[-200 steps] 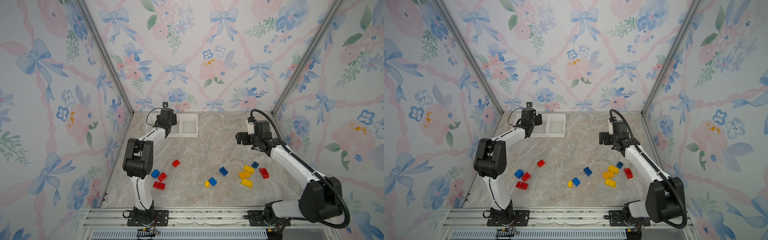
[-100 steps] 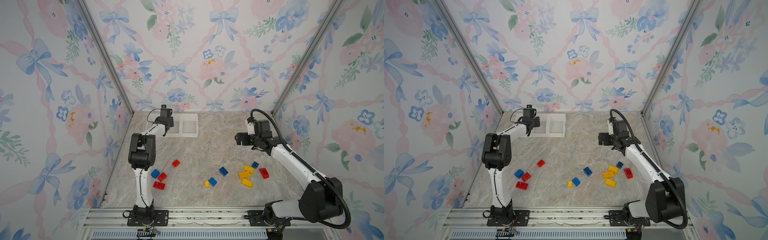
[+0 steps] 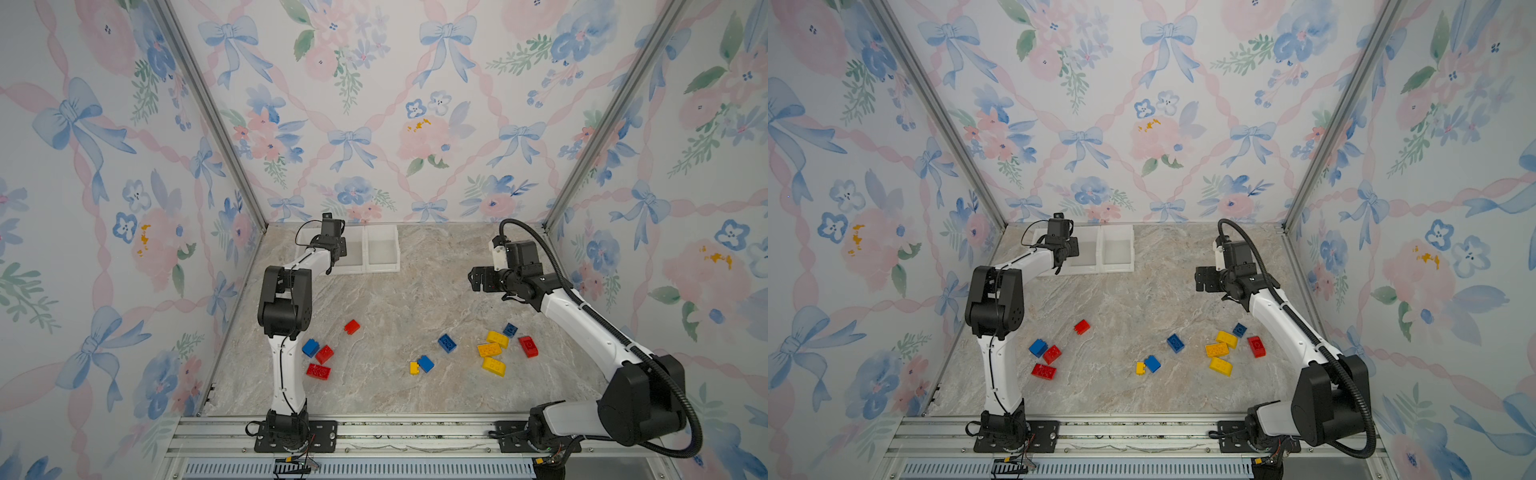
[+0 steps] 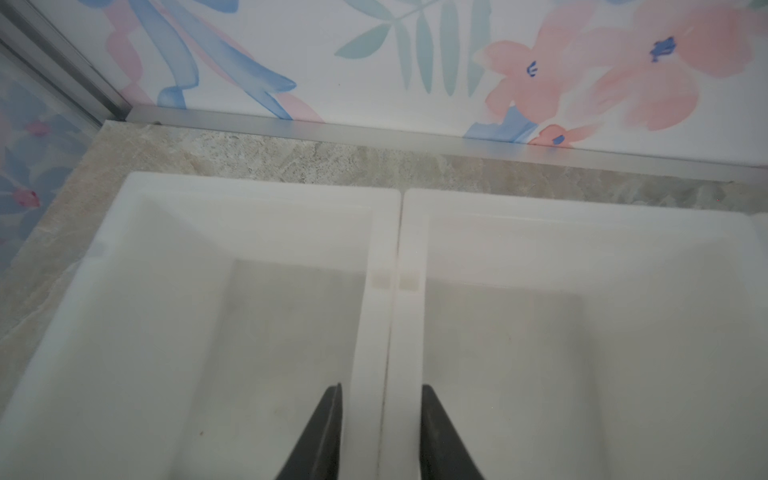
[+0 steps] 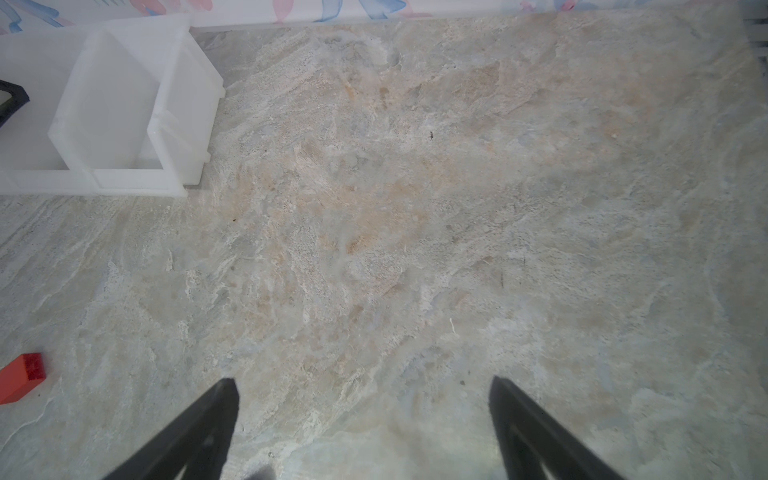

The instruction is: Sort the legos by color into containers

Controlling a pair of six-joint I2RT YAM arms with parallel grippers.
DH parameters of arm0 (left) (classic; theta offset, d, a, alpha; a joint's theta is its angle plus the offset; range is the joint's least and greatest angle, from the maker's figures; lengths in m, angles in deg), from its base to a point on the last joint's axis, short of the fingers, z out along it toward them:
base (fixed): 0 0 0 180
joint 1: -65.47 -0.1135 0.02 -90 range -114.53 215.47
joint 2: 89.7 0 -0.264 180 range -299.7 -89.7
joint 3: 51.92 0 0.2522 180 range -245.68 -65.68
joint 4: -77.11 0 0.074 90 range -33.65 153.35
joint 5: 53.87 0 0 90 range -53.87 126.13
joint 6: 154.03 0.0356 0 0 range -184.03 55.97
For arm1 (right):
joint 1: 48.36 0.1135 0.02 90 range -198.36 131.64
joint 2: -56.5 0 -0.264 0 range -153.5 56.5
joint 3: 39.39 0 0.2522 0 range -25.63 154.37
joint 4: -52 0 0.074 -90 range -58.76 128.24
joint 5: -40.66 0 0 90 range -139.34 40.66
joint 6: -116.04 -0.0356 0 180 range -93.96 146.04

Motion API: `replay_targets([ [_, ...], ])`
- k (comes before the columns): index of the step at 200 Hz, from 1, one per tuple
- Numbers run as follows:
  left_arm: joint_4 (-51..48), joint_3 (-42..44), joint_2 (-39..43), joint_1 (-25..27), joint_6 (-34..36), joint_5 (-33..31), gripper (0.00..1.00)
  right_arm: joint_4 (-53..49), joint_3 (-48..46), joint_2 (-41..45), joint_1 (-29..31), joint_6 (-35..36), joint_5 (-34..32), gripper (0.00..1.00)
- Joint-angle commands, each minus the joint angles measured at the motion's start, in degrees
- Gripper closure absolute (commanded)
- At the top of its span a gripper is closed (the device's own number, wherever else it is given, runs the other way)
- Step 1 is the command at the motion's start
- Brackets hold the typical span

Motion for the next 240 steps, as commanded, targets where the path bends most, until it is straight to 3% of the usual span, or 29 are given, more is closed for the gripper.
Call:
replay_targets([
  [1, -1.0, 2.4, 0.2, 0.2, -0.9, 0.9, 0.75, -1.4, 1.3, 0.7, 0.9, -0.9, -0.5, 0.03],
  [39, -0.9, 5.1, 2.4, 1.6, -1.5, 1.2, 0.85, -1.5, 1.1, 1.1, 1.3, -1.0, -0.8, 0.03],
  [109, -2.6, 12.1, 7.8, 6.6, -5.7, -0.6, 0.92, -1.6, -0.6, 3.2, 1.8, -1.6, -1.2, 0.03],
  [187, -3.9, 20.8, 13.5, 16.0, -13.2, -3.2, 0.94, -1.9, -3.4, 5.7, 2.0, -1.7, -1.5, 0.03],
  [240, -5.7, 21.6, 14.1, 23.8, -17.2, -4.3, 0.96, -1.9, -4.5, 6.6, 2.0, -2.2, -1.3, 0.03],
])
